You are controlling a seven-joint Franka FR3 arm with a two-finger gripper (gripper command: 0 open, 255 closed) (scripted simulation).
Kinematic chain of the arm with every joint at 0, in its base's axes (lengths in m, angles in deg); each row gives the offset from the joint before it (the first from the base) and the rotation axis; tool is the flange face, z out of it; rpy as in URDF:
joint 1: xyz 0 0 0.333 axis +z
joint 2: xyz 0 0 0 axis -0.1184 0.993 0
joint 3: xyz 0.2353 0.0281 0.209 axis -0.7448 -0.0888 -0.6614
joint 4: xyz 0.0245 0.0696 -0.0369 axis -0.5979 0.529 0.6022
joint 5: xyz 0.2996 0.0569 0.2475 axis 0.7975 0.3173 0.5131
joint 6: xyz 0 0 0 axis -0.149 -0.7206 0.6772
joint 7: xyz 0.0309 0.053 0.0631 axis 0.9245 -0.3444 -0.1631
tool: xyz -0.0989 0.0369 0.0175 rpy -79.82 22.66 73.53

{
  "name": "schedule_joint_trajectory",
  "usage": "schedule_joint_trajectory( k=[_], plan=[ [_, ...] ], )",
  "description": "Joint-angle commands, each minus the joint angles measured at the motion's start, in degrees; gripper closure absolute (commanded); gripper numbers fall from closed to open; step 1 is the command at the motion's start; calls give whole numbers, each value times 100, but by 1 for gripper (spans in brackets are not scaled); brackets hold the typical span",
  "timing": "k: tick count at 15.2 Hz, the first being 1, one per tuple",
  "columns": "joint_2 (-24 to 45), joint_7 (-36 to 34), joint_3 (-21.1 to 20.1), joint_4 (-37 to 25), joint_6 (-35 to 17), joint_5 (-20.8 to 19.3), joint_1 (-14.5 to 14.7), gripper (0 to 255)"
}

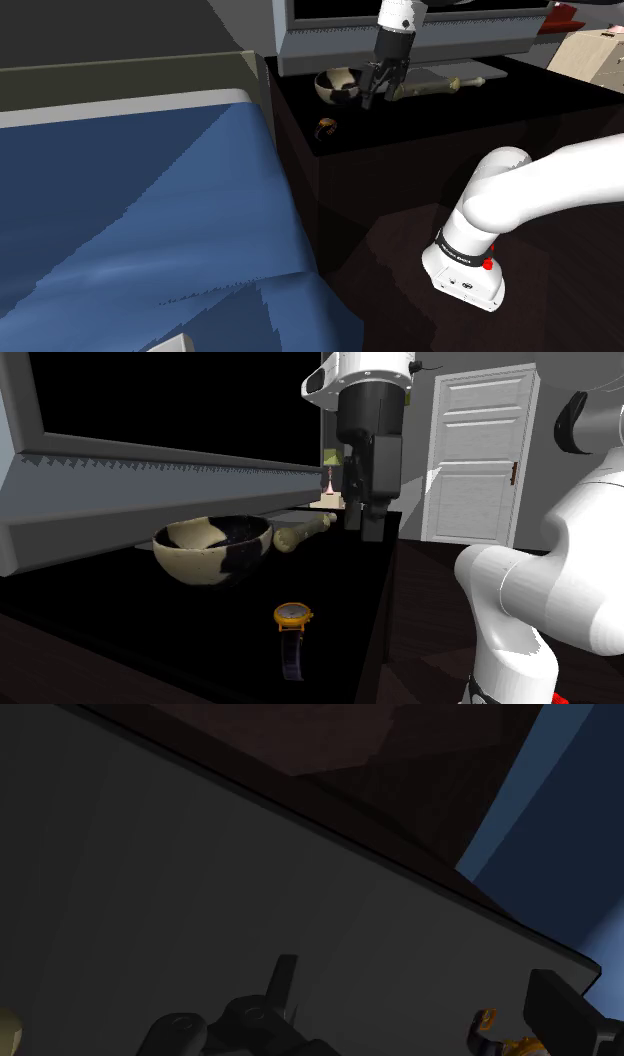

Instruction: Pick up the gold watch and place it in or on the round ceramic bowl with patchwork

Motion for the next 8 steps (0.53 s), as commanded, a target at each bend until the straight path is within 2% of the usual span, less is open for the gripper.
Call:
schedule_joint_trajectory(
  k=[1, 8],
  plan=[
    [0, 0, 0, 0, 0, 0, 0, 0],
    [1432, -131, -539, -601, -616, 103, 282, 0]
  ],
)
